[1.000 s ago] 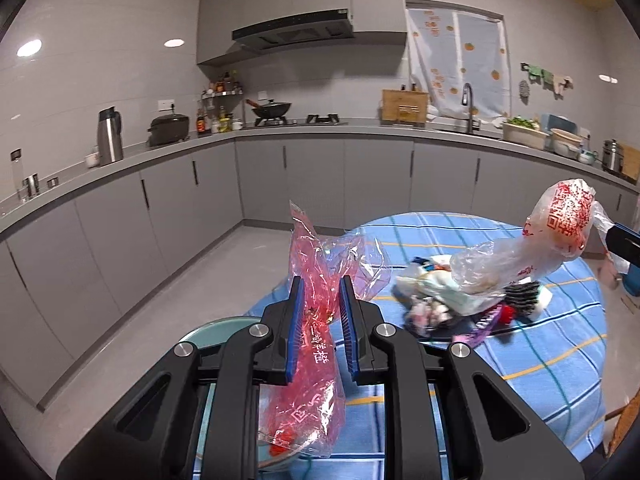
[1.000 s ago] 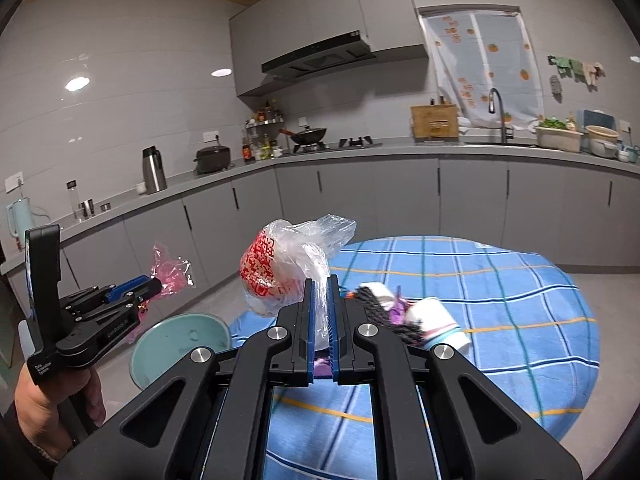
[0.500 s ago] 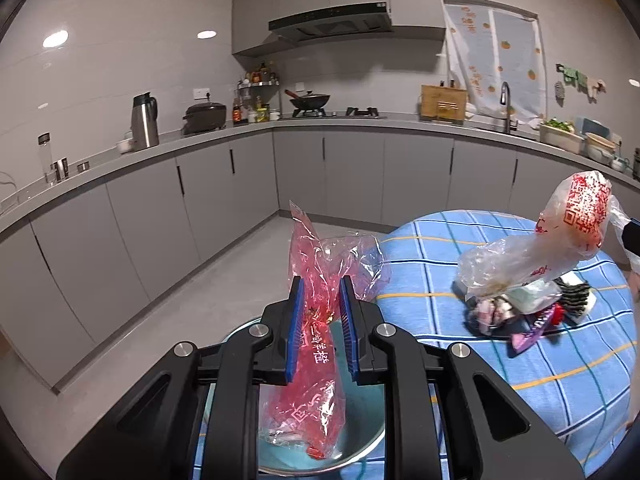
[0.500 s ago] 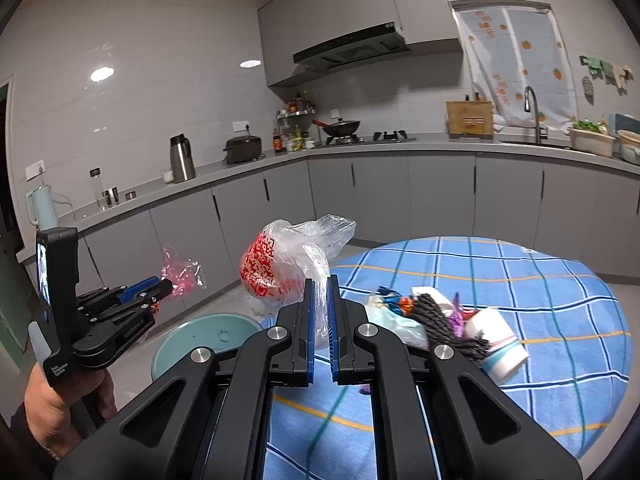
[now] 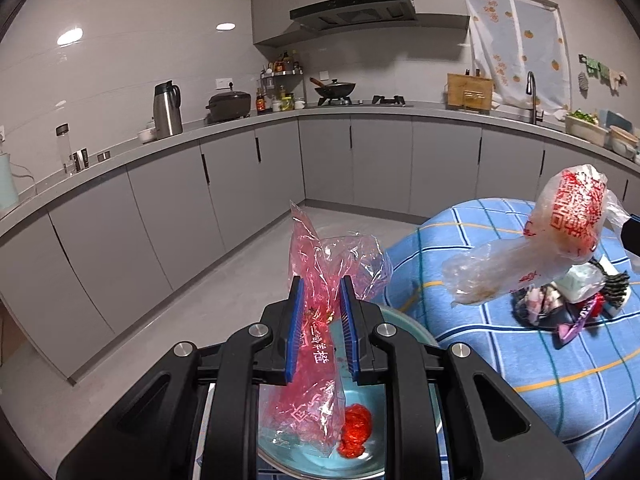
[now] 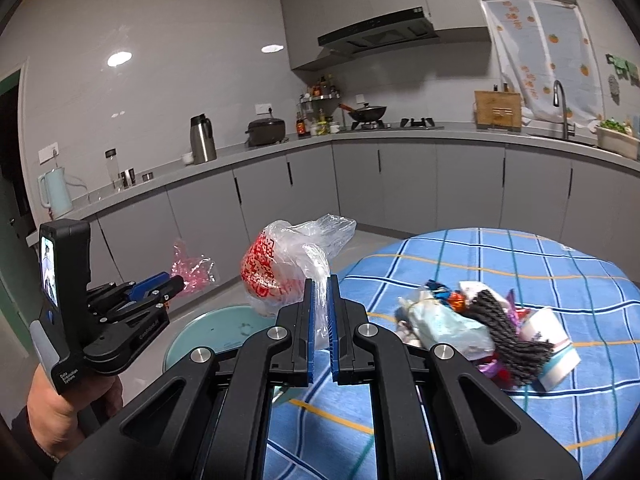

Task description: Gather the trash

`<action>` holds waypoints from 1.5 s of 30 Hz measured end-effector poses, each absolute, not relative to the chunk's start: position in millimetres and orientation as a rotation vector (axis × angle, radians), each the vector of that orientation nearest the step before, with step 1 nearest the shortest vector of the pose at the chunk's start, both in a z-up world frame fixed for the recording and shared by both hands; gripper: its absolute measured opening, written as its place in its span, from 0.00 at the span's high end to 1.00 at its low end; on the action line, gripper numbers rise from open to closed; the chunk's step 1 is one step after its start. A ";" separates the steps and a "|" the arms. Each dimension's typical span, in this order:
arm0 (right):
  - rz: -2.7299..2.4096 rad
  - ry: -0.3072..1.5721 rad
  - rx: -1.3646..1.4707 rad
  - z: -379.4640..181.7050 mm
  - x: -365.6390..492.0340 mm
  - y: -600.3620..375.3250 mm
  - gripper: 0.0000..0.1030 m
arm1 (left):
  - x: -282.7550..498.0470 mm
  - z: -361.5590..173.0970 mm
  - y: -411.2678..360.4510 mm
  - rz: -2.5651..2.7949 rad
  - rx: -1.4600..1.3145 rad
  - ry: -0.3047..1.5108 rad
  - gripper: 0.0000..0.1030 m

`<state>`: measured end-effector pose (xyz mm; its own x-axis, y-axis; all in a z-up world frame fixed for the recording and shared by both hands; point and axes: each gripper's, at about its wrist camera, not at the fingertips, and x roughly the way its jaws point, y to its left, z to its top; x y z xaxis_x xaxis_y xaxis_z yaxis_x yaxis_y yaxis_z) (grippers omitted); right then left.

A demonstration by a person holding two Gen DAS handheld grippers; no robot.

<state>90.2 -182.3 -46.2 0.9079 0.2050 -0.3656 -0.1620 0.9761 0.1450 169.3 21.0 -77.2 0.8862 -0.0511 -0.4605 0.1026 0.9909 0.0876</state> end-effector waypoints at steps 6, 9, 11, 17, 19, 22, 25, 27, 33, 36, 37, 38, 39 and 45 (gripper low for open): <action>0.224 0.415 0.087 -53.2 104.4 -159.2 0.94 | 178.3 -85.7 25.8 -0.069 0.110 0.500 0.82; 0.233 0.434 0.078 -60.2 112.0 -151.6 0.94 | 182.1 -91.9 27.9 -0.065 0.108 0.516 0.82; 0.237 0.447 0.074 -64.7 117.4 -147.9 0.94 | 185.2 -95.3 28.4 -0.063 0.106 0.527 0.81; 0.253 0.491 0.061 -82.4 131.3 -135.7 0.94 | 192.1 -107.7 31.5 -0.059 0.101 0.555 0.80; 0.257 0.501 0.057 -86.7 135.0 -132.0 0.94 | 196.0 -110.9 30.9 -0.059 0.100 0.568 0.80; 0.264 0.518 0.049 -93.6 140.6 -127.1 0.94 | 199.5 -117.8 31.1 -0.062 0.098 0.585 0.80; 0.265 0.537 0.044 -100.1 147.9 -123.1 0.93 | 201.7 -122.5 30.2 -0.069 0.100 0.596 0.79; 0.264 0.549 0.040 -104.6 151.5 -122.1 0.92 | 202.5 -125.4 28.8 -0.077 0.099 0.603 0.79; 0.263 0.587 0.056 -119.2 157.7 -124.0 0.70 | 202.6 -131.5 26.4 -0.068 0.114 0.610 0.48; 0.270 0.596 0.065 -121.6 157.7 -125.9 0.57 | 202.5 -130.4 28.2 -0.052 0.111 0.606 0.40; 0.267 0.594 0.063 -121.4 157.3 -126.8 0.57 | 203.3 -129.7 29.5 -0.044 0.114 0.606 0.39; 0.265 0.593 0.062 -121.3 156.7 -127.5 0.57 | 202.7 -129.4 29.8 -0.038 0.114 0.607 0.38; 0.264 0.596 0.067 -121.1 155.5 -129.5 0.57 | 202.2 -128.7 31.6 -0.038 0.109 0.605 0.37; 0.247 0.589 0.069 -118.2 147.4 -137.1 0.56 | 197.2 -122.2 32.0 -0.032 0.111 0.583 0.30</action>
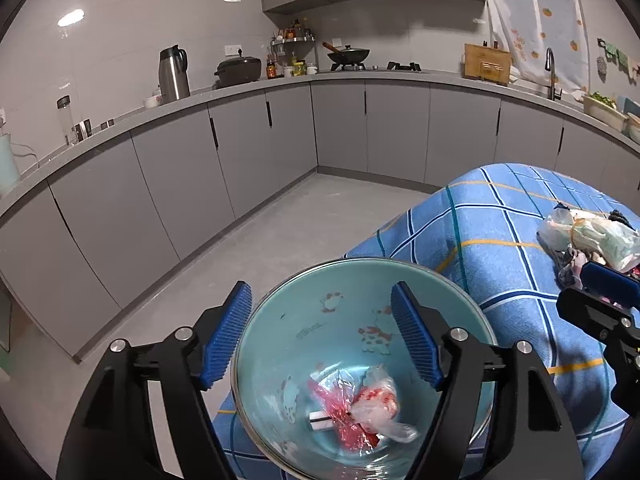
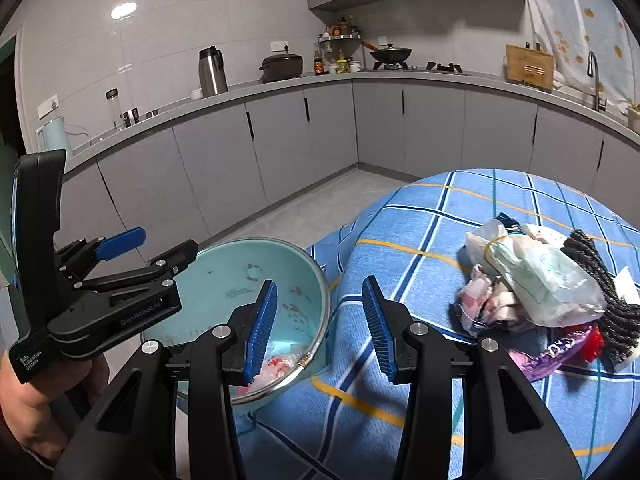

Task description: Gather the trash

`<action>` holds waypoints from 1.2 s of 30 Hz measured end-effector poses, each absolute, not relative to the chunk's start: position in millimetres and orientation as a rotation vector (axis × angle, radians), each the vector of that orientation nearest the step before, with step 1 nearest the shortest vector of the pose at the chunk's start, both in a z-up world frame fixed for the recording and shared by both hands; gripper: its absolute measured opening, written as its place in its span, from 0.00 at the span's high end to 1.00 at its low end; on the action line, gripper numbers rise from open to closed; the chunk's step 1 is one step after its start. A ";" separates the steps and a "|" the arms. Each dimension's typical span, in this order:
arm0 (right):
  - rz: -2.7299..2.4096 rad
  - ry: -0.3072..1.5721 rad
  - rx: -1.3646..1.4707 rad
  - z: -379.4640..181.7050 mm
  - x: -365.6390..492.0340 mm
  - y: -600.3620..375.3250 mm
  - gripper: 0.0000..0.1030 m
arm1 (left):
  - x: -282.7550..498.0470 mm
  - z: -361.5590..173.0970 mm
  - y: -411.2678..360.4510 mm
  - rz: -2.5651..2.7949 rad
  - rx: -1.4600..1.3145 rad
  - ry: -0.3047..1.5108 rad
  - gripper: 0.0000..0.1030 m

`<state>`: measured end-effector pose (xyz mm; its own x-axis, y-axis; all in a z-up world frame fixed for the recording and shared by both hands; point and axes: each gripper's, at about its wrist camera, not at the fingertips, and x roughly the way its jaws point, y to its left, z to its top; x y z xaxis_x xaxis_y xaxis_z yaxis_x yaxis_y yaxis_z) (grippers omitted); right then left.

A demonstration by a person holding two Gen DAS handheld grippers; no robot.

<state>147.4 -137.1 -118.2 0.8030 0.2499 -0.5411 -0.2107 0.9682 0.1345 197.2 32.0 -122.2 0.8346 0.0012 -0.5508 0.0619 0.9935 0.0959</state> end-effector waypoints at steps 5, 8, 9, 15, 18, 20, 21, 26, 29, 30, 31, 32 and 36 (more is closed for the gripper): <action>0.231 0.572 0.065 -114.2 140.1 -143.8 0.55 | 190.3 -115.5 25.3 -0.046 0.117 0.569 0.29; 0.213 0.558 0.057 -111.3 134.4 -149.7 0.55 | 184.8 -111.7 18.2 -0.063 0.119 0.560 0.28; 0.207 0.553 0.054 -110.5 132.9 -151.9 0.55 | 183.4 -111.0 15.8 -0.066 0.123 0.557 0.28; 0.153 0.529 0.065 -106.0 122.3 -175.0 0.54 | 173.8 -102.3 -5.4 -0.103 0.141 0.536 0.25; 0.129 0.518 0.077 -104.0 117.3 -188.6 0.53 | 169.5 -99.4 -19.0 -0.126 0.154 0.528 0.24; 0.113 0.509 0.086 -102.1 113.4 -198.1 0.53 | 166.3 -98.4 -29.9 -0.142 0.163 0.525 0.23; 0.108 0.504 0.088 -101.2 111.9 -200.8 0.53 | 165.5 -98.1 -34.3 -0.146 0.169 0.522 0.22; 0.053 0.477 0.089 -96.7 98.3 -225.0 0.52 | 163.4 -93.2 -61.0 -0.176 0.191 0.505 0.17; -0.008 0.459 0.084 -94.9 87.3 -244.4 0.51 | 164.0 -91.0 -77.7 -0.199 0.207 0.498 0.16; -0.027 0.455 0.083 -94.9 84.1 -250.0 0.51 | 164.0 -90.6 -83.4 -0.206 0.213 0.495 0.16; -0.049 0.452 0.084 -94.3 81.6 -256.9 0.50 | 163.9 -90.1 -91.1 -0.219 0.218 0.492 0.15; -0.072 0.446 0.090 -94.1 78.0 -264.7 0.50 | 163.3 -89.8 -98.2 -0.228 0.223 0.489 0.15; -0.141 0.438 0.114 -94.5 69.5 -292.7 0.49 | 162.2 -86.1 -127.1 -0.277 0.243 0.475 0.14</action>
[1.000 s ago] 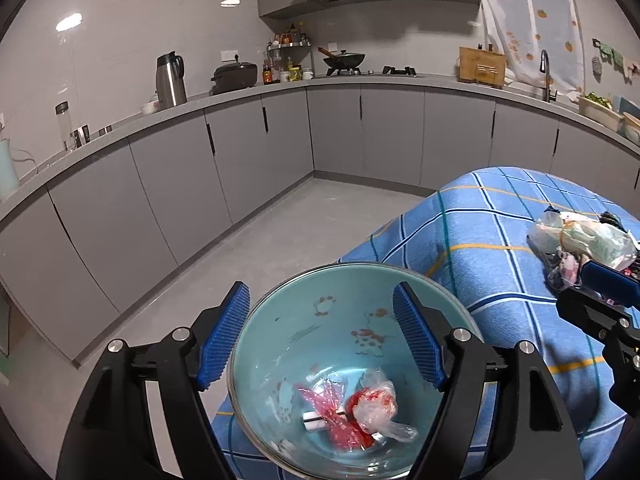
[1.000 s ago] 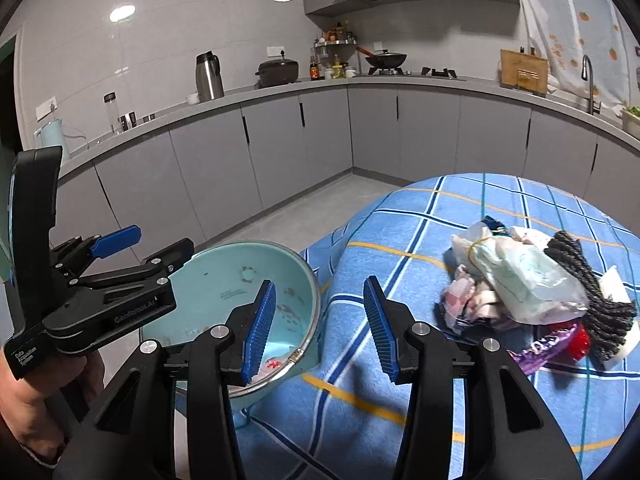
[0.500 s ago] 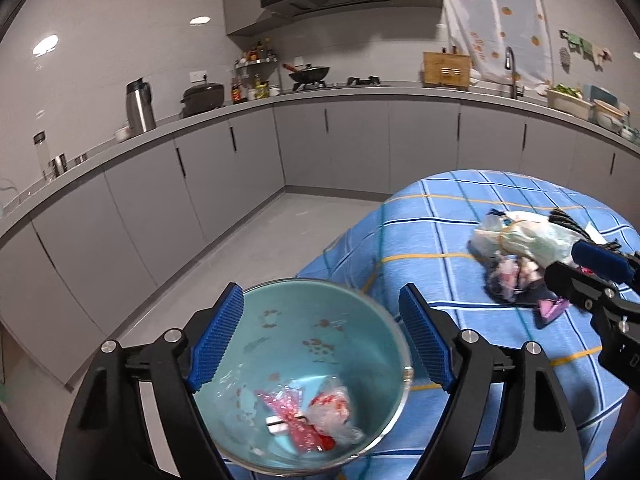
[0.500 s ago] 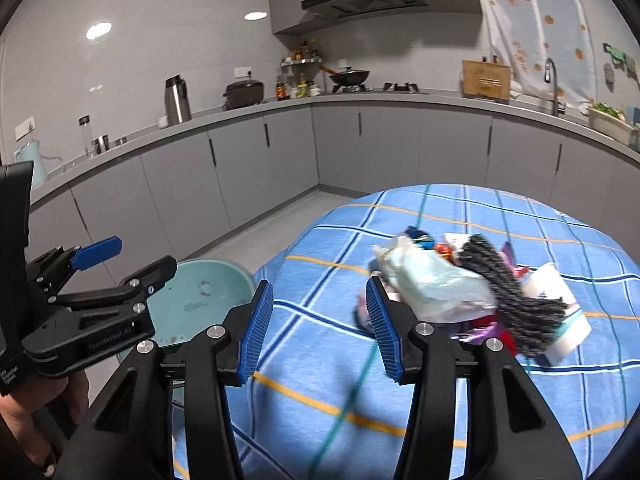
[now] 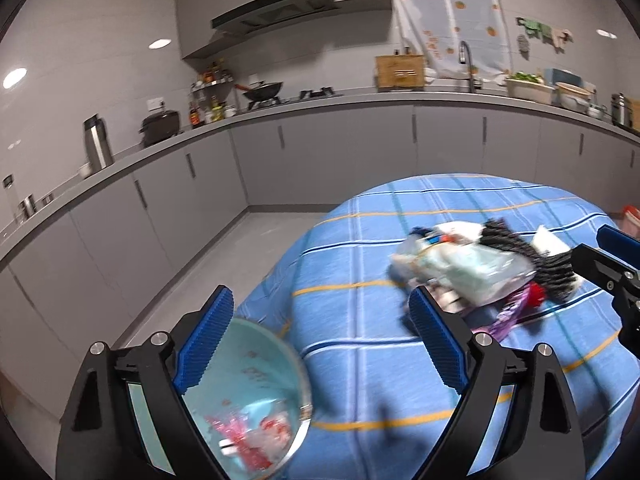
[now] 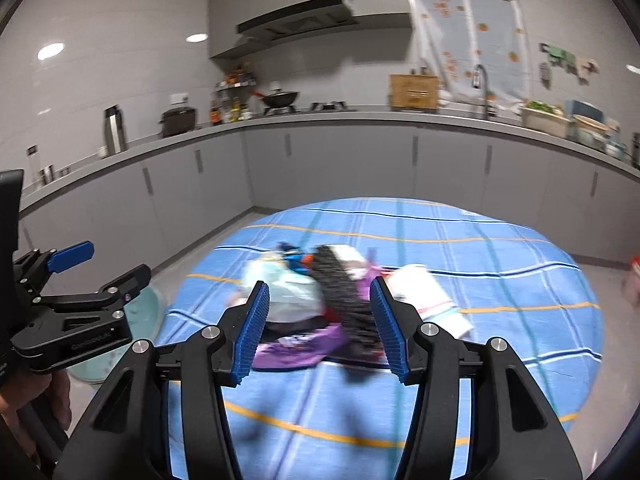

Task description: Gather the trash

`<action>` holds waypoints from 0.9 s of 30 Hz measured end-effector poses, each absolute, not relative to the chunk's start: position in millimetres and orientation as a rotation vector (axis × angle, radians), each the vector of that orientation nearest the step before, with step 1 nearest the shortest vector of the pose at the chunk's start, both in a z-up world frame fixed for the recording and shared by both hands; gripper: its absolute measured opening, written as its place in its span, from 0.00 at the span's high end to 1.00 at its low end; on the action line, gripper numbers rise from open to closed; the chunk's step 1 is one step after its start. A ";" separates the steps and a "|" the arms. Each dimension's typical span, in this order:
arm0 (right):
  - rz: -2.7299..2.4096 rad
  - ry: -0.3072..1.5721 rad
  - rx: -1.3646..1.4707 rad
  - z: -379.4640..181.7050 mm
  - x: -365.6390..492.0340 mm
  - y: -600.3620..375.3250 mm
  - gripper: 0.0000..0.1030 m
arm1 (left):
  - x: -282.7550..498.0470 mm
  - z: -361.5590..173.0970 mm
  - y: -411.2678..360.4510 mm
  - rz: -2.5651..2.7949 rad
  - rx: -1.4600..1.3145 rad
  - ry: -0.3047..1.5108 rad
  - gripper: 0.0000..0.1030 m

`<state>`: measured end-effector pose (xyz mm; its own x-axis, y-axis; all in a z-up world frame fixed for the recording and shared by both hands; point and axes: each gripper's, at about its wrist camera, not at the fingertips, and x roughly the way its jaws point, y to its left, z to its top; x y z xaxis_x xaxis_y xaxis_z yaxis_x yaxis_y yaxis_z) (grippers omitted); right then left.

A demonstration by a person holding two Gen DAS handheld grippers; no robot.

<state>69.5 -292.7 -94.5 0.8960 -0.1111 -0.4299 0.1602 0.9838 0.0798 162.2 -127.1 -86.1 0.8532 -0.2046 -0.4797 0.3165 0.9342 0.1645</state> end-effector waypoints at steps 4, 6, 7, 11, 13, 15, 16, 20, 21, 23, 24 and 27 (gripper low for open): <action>-0.197 0.429 0.138 -97.7 62.3 -314.9 0.45 | 160.6 -79.5 -156.5 -0.321 0.256 0.453 0.09; -0.218 0.432 0.147 -100.3 60.7 -325.1 0.45 | 163.0 -77.9 -169.1 -0.338 0.259 0.449 0.08; -0.228 0.434 0.152 -102.2 59.8 -330.3 0.45 | 164.7 -77.5 -175.9 -0.347 0.260 0.451 0.08; -0.256 0.439 0.164 -107.6 58.1 -340.7 0.44 | 173.1 -81.5 -205.8 -0.373 0.280 0.469 0.08; -0.267 0.438 0.170 -110.3 56.7 -346.6 0.42 | 177.2 -85.4 -215.3 -0.389 0.276 0.486 0.08; -0.276 0.437 0.180 -112.4 56.0 -351.9 0.41 | 182.3 -91.4 -225.2 -0.400 0.285 0.511 0.08; -0.278 0.438 0.187 -113.9 55.8 -354.4 0.41 | 184.9 -96.0 -230.7 -0.408 0.287 0.528 0.08; -0.283 0.440 0.200 -119.4 53.6 -360.6 0.40 | 187.5 -108.5 -240.2 -0.427 0.289 0.563 0.09; -0.283 0.440 0.202 -120.5 52.7 -360.7 0.40 | 188.0 -110.0 -241.1 -0.432 0.287 0.569 0.09; -0.282 0.439 0.206 -122.5 51.7 -361.8 0.40 | 188.1 -113.4 -242.4 -0.440 0.288 0.578 0.11; -0.280 0.440 0.208 -123.5 51.8 -362.2 0.40 | 186.5 -114.6 -243.9 -0.444 0.286 0.582 0.13; -0.278 0.441 0.208 -124.1 52.0 -361.7 0.39 | 188.0 -116.7 -243.3 -0.477 0.277 0.611 0.29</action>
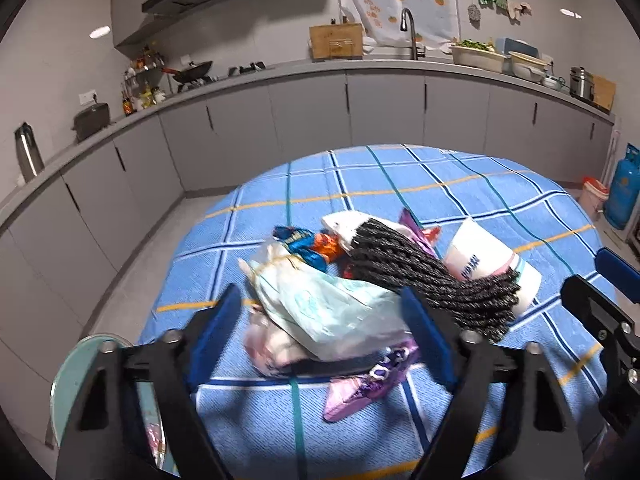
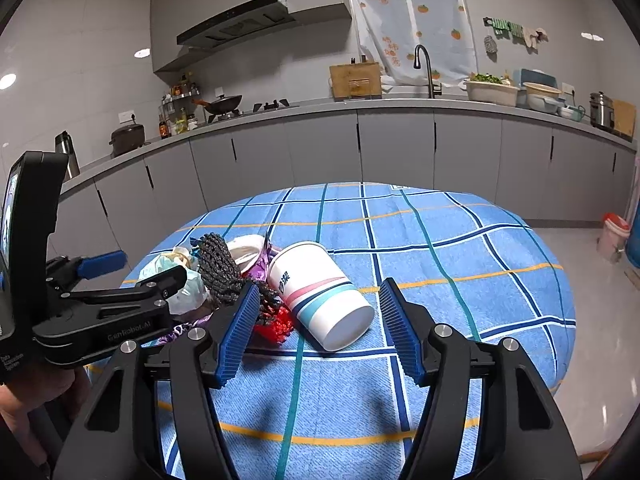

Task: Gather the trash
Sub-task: 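Reach both tools to the pile and grasp the clear plastic bag with the left tool, then grasp the black scrubber with the right tool while the left tool holds the clear bag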

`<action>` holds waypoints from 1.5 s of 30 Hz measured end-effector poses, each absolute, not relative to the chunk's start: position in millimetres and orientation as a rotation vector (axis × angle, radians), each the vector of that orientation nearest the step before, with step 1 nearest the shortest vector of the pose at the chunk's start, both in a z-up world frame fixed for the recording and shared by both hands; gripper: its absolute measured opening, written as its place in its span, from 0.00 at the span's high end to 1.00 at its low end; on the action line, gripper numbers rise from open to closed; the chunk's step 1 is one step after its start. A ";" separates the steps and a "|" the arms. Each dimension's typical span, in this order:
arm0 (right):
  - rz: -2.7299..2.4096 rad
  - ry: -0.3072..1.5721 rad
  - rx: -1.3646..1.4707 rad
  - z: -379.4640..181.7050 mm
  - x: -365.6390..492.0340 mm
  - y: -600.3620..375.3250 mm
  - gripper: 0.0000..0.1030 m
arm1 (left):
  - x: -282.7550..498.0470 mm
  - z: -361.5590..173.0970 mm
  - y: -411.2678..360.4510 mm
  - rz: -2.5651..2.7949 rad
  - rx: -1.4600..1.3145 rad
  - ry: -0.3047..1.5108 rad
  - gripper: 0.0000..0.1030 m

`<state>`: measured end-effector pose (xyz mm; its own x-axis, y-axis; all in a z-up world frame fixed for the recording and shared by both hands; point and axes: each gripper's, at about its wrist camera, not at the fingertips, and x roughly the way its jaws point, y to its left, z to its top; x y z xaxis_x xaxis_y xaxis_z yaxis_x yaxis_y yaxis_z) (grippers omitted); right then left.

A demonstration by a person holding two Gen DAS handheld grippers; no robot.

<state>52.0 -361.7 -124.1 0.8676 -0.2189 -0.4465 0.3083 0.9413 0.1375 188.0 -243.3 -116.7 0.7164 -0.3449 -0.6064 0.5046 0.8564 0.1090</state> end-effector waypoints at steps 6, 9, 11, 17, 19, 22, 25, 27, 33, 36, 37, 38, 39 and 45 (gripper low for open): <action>-0.272 0.437 0.208 -122.9 50.5 -358.9 0.36 | 185.0 -121.8 -242.8 -0.535 0.279 0.647 0.57; -0.268 0.437 0.201 -121.4 52.1 -356.9 0.36 | 181.9 -120.1 -240.3 -0.557 0.281 0.653 0.70; -0.266 0.439 0.198 -121.6 53.1 -355.9 0.36 | 179.0 -118.0 -237.8 -0.567 0.284 0.650 0.80; -0.261 0.440 0.191 -120.3 55.3 -353.7 0.36 | 170.2 -107.4 -230.1 -0.579 0.288 0.622 0.87; -0.257 0.440 0.191 -119.5 56.0 -353.2 0.36 | 165.9 -101.8 -226.7 -0.576 0.294 0.600 0.88; -0.247 0.443 0.193 -119.2 58.5 -352.4 0.36 | 158.3 -93.2 -221.7 -0.567 0.298 0.566 0.90; -0.232 0.447 0.187 -119.3 62.3 -348.6 0.36 | 153.6 -88.6 -217.3 -0.554 0.308 0.544 0.99; -0.218 0.455 0.186 -120.9 65.7 -345.7 0.36 | 152.8 -87.0 -213.7 -0.546 0.310 0.533 0.99; -0.183 0.482 0.169 -127.3 75.6 -335.1 0.36 | 156.1 -93.6 -205.6 -0.568 0.288 0.569 0.99; -0.172 0.500 0.162 -130.1 80.9 -332.4 0.39 | 155.3 -91.6 -202.1 -0.570 0.283 0.563 0.99; -0.165 0.509 0.163 -130.9 82.7 -332.1 0.44 | 154.3 -89.3 -200.6 -0.570 0.282 0.557 0.99; -0.159 0.518 0.163 -131.7 84.2 -331.5 0.48 | 152.8 -86.7 -199.7 -0.571 0.283 0.549 0.99; -0.154 0.532 0.159 -133.7 86.5 -330.2 0.51 | 151.7 -85.9 -198.9 -0.573 0.282 0.545 0.99; -0.130 0.566 0.149 -139.9 87.9 -326.7 0.88 | 144.7 -75.8 -194.0 -0.583 0.269 0.522 0.99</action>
<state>87.9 -326.7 -139.9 0.8364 -0.0814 -0.5420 0.1632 0.9810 0.1045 144.7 -194.0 -75.8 0.7111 -0.4523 -0.5383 0.5850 0.8053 0.0962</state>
